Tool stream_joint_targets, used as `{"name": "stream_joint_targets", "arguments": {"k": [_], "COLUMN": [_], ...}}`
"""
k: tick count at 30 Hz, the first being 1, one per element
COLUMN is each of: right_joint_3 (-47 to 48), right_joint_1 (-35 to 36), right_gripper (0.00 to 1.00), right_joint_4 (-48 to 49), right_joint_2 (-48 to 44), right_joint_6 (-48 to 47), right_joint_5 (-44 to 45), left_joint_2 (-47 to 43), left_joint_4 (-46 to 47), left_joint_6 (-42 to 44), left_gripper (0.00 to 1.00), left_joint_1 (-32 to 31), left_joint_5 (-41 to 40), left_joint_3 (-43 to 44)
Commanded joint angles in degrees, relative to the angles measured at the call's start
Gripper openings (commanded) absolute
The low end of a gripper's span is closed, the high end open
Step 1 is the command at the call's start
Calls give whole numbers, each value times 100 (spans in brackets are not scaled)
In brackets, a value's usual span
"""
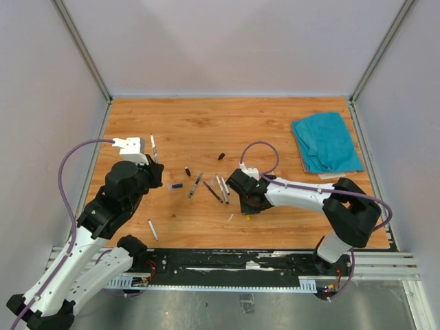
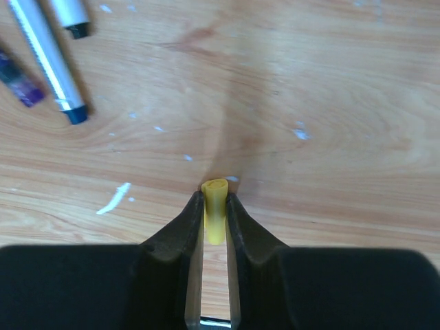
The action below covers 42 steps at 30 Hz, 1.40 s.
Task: Insert the pens into the pen caps
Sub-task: Pick up the pen cap from the center of the board.
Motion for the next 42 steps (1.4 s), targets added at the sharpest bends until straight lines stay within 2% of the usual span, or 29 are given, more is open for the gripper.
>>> {"name": "stream_joint_targets", "arguments": {"k": [1, 8, 15, 22, 29, 34, 42], "right_joint_3": [-412, -1984, -2297, -2640, -2160, -1783, -1678], "right_joint_1": [-361, -1061, -1630, -1884, -1960, -1963, -1963], "right_gripper": [1, 1, 1, 1, 1, 1, 1], "right_joint_4": [137, 2268, 2366, 3312, 3662, 3992, 4893], "right_joint_2": [-545, -2205, -3596, -4740, -5224, -5255, -5224], "right_joint_6": [-270, -262, -495, -722, -857, -827, -565], "right_joint_5": [-74, -745, -1083, -1354, -1224, -1304, -1577], "left_joint_2": [125, 437, 530, 688, 1016, 1331, 1689], "left_joint_4": [236, 575, 1539, 2421, 3313, 3624, 4155], "left_joint_6": [99, -109, -615, -990, -989, -784, -429], "left_gripper": [1, 0, 1, 0, 0, 0, 1], "left_joint_1": [40, 40, -41, -946, -1872, -2223, -2727], "left_joint_5": [360, 1402, 2334, 2183, 2181, 2421, 2824], "left_joint_3": [36, -102, -719, -1132, -1307, -1222, -1164]}}
